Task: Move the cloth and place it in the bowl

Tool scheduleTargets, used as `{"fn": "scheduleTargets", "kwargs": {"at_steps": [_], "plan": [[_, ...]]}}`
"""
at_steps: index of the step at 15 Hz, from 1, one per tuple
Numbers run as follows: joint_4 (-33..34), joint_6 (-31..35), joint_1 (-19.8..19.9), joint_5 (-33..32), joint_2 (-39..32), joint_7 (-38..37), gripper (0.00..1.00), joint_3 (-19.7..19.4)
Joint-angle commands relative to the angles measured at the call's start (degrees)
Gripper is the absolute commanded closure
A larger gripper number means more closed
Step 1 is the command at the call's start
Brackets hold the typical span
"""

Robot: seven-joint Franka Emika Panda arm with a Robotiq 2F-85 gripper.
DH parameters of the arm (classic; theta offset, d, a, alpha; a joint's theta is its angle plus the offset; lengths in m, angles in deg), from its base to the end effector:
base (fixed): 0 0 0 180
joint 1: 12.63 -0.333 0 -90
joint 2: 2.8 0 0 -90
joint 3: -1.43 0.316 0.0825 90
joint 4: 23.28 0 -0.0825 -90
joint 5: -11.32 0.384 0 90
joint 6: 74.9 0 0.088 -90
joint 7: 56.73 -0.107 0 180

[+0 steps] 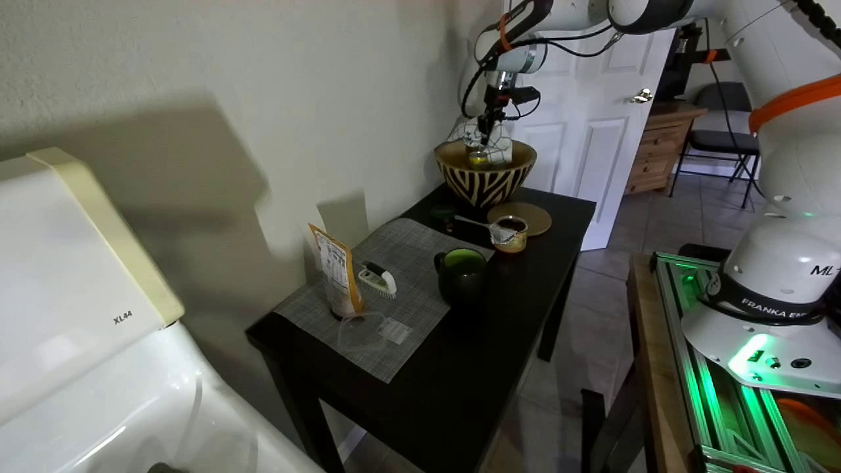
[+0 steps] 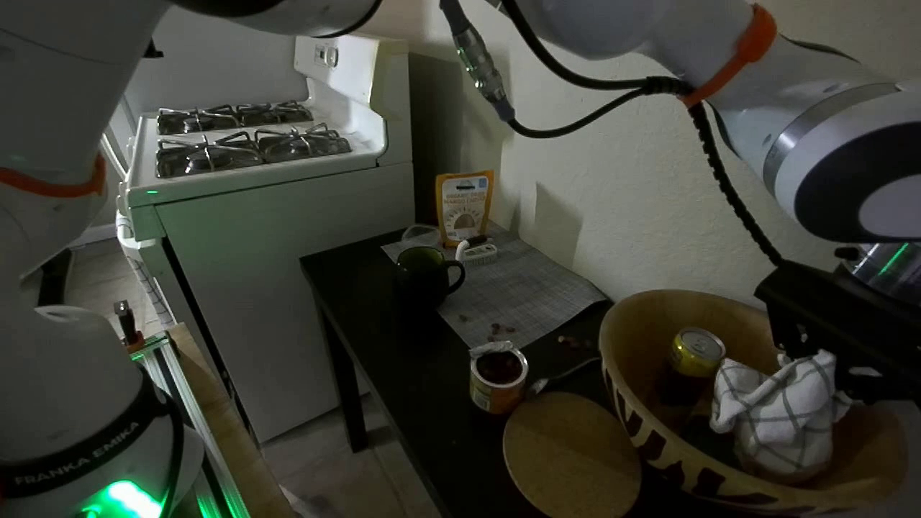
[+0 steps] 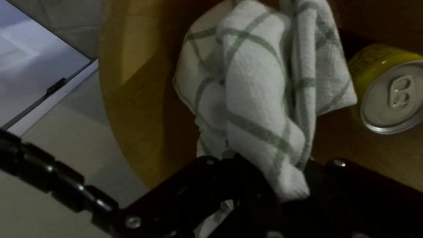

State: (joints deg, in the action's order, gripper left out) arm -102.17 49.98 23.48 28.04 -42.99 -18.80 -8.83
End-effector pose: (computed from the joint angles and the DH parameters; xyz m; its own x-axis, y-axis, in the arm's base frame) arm 0.5400 -0.5089 0.3152 0.9531 -0.2504 0.1702 -0.2461 -0.9681 -0.0458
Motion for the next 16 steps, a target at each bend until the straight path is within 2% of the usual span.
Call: {"fn": "scheduleTargets", "kwargs": {"at_steps": [1,8,12,16], "plan": [[-5.1,1.3,-1.8,-3.5,2.1,1.3,0.96,-1.2],[-10.2,2.9,-1.1,-2.9,2.3,0.1,0.96,1.5],[-11.2,4.5,-1.4,-3.8,2.4,-0.8,0.96,1.2],[-12.7,4.2,-2.4,-8.3,3.1,-0.8,0.96,0.3]]}}
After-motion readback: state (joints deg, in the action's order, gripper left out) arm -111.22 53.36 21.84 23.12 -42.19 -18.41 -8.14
